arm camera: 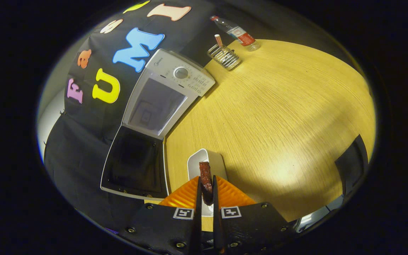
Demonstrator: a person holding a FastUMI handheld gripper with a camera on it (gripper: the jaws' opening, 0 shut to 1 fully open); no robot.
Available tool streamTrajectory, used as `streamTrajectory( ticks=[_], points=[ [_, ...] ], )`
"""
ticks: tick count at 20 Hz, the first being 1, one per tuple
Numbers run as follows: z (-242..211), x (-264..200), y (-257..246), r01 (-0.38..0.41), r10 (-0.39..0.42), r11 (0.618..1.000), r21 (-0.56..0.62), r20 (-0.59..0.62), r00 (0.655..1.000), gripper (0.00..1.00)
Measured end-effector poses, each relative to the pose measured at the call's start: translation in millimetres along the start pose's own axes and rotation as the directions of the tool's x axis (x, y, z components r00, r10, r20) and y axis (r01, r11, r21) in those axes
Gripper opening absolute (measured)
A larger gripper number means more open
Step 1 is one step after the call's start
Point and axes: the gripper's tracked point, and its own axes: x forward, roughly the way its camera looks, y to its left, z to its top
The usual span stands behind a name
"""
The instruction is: Open the microwave, put the food inside, and close the microwave door.
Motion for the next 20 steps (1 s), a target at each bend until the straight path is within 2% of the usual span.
streamTrajectory(
  ticks=[6, 7, 8, 10, 11, 17, 20],
  points=[
    [-1, -9, 18, 0.006, -0.002, 0.997, -0.075, 0.056, 0.998, 0.14],
    [15, -11, 10, 0.057, -0.049, 0.996, -0.070, 0.110, 0.993, 0.14],
    [11, -9, 6, 0.068, -0.061, 0.996, -0.060, 0.119, 0.991, 0.01],
    [0, -14, 21, 0.016, -0.016, 1.000, -0.006, 0.089, 0.996, 0.01],
    [1, -17, 25, 0.015, -0.015, 1.000, 0.002, 0.109, 0.994, 0.01],
    [7, -30, 62, -0.046, 0.044, 0.999, 0.012, 0.172, 0.984, 0.01],
    [12, -31, 87, -0.068, 0.074, 0.997, -0.034, 0.196, 0.978, 0.01]
  ],
)
